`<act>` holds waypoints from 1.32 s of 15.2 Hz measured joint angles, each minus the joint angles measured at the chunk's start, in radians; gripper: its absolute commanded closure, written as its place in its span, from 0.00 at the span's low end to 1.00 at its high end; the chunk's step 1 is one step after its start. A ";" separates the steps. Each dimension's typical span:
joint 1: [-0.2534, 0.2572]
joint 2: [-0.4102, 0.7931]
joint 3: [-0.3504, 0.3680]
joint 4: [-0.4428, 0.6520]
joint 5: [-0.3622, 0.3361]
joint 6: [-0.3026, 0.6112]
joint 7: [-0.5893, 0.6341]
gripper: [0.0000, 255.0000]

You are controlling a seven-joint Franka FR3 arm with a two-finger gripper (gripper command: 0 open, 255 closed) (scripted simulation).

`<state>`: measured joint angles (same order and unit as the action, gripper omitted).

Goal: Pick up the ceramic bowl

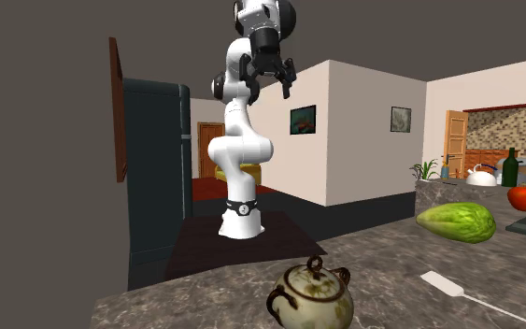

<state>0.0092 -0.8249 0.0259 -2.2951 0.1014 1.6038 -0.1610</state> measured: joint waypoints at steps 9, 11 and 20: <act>-0.001 0.147 0.029 -0.099 0.000 0.220 0.000 0.00; 0.000 0.208 0.042 -0.105 0.001 0.282 0.007 0.00; -0.007 0.494 0.078 -0.117 -0.019 0.550 0.026 0.00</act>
<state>0.0020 -0.3305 0.1042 -2.4122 0.0828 2.1541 -0.1348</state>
